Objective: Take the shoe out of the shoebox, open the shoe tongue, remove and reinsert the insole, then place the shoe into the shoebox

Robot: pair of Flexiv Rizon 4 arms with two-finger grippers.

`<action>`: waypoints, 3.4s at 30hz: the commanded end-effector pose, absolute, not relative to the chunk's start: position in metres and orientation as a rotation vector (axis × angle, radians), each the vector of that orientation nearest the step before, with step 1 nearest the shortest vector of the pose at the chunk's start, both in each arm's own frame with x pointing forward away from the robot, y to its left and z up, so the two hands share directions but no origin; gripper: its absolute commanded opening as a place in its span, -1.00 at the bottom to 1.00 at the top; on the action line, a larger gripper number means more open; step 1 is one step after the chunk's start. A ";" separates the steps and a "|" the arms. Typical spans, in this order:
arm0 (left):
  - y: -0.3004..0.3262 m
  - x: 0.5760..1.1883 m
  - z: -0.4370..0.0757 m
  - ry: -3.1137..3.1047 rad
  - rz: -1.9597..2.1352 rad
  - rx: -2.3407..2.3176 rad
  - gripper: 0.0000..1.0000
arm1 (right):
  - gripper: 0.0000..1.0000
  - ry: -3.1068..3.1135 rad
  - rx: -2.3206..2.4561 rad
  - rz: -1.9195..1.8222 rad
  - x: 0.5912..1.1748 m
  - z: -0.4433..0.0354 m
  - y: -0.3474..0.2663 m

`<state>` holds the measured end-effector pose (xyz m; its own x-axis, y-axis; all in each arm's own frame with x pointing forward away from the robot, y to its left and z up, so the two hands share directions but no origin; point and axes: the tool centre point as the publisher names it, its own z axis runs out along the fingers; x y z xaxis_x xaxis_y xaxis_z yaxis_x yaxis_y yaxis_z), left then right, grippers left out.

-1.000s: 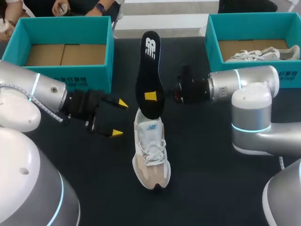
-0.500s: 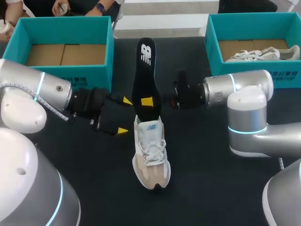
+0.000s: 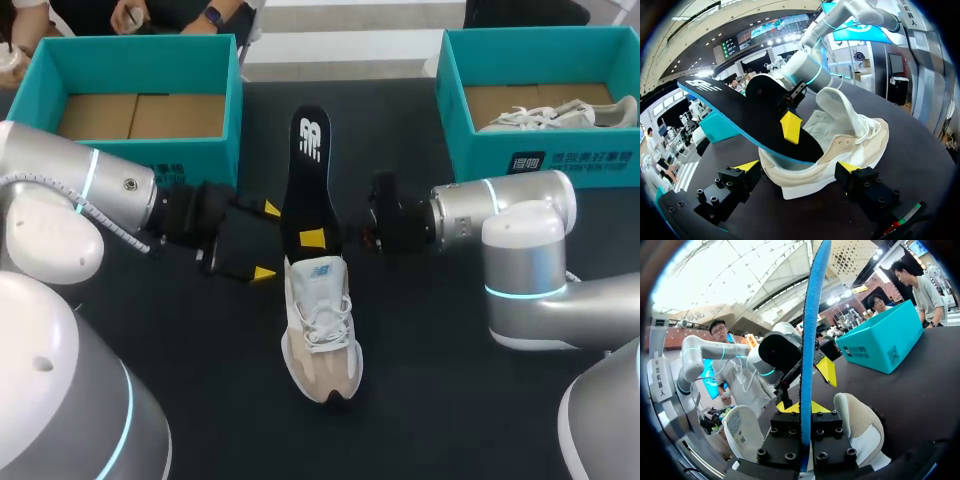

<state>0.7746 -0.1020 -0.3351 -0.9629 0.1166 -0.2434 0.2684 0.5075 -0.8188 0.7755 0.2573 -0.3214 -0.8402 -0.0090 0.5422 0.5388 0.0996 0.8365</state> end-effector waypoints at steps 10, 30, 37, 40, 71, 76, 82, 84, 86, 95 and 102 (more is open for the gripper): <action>-0.099 0.775 -0.337 2.598 -1.425 0.309 1.00 | -1.00 -1.945 -0.590 -1.701 0.758 -0.341 0.263; -0.100 0.774 -0.338 2.610 -1.397 0.317 1.00 | -0.39 -1.958 -0.618 -1.630 0.754 -0.337 0.260; -0.100 0.774 -0.338 2.610 -1.397 0.317 1.00 | -0.29 -1.974 -0.606 -1.638 0.758 -0.331 0.261; -0.100 0.774 -0.338 2.610 -1.397 0.317 1.00 | -0.26 -1.990 -0.596 -1.626 0.761 -0.326 0.261; -0.100 0.774 -0.338 2.610 -1.397 0.317 1.00 | -1.00 -1.934 -0.661 -1.487 0.737 -0.340 0.256; -0.100 0.774 -0.338 2.610 -1.397 0.317 1.00 | -1.00 -1.919 -0.680 -1.456 0.730 -0.344 0.258; -0.100 0.774 -0.338 2.610 -1.397 0.317 1.00 | -0.63 -1.974 -0.674 -1.450 0.740 -0.331 0.253; -0.100 0.774 -0.338 2.610 -1.397 0.317 1.00 | -0.62 -1.984 -0.669 -1.445 0.744 -0.327 0.251; -0.100 0.774 -0.338 2.610 -1.397 0.317 1.00 | -0.62 -1.998 -0.663 -1.443 0.746 -0.325 0.250; -0.100 0.774 -0.338 2.610 -1.397 0.317 1.00 | -0.65 -2.033 -0.596 -1.424 0.770 -0.318 0.243; -0.100 0.774 -0.338 2.610 -1.397 0.317 1.00 | -1.00 -1.981 -0.557 -1.288 0.776 -0.332 0.248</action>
<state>0.7748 -0.0983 -0.3378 -0.9638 0.1091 -0.2433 0.2632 0.5351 -0.8027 0.7636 0.2406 -0.3223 -0.6808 0.0100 0.7324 0.6866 0.3570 0.6334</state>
